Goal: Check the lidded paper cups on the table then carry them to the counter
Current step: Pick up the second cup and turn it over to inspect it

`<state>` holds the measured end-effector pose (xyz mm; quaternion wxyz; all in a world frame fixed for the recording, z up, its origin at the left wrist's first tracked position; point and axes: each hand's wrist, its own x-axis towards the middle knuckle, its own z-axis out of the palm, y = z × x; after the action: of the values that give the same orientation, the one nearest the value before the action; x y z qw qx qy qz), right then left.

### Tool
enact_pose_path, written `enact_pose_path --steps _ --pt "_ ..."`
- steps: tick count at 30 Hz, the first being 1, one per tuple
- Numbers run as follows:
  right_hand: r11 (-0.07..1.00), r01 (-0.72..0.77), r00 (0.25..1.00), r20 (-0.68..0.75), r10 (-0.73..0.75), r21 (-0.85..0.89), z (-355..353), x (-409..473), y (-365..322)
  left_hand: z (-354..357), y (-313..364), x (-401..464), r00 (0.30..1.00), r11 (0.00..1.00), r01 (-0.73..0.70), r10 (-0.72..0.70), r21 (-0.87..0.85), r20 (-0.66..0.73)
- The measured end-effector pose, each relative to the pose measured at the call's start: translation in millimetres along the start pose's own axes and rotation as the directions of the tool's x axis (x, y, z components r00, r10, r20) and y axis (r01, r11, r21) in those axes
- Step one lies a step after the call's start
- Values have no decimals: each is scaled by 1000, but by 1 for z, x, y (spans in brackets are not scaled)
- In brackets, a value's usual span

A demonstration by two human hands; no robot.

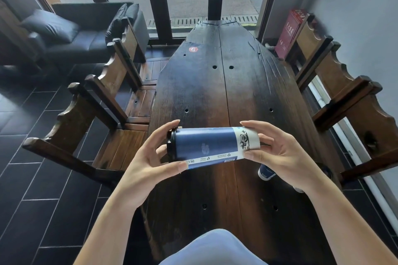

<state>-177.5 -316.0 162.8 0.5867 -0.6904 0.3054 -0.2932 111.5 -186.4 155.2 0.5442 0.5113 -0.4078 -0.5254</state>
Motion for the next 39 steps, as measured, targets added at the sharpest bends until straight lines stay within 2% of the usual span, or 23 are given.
enact_pose_path --steps 5,11,20,27,33,39 --pt "1000 -5 1000 14 5 -18 -2 0 3 3 2 2 1000 1000 -19 19 10 -22" --pt "988 25 1000 -6 -26 -155 -6 1 1 8 5 5 993 996 86 -87 -16 -84" --pt "997 10 999 -35 -12 -75 -7 -1 0 10 10 6 993 994 109 -110 -23 -31" --pt "995 -97 994 -64 94 -37 1 -5 -3 10 10 12 996 994 74 -78 -81 -48" --pt "980 -201 978 51 200 0 9 -11 3 16 19 26 998 985 -3 -7 -170 -60" --pt "968 -242 943 220 249 -59 19 -9 -7 33 36 44 999 980 -50 47 -194 -17"
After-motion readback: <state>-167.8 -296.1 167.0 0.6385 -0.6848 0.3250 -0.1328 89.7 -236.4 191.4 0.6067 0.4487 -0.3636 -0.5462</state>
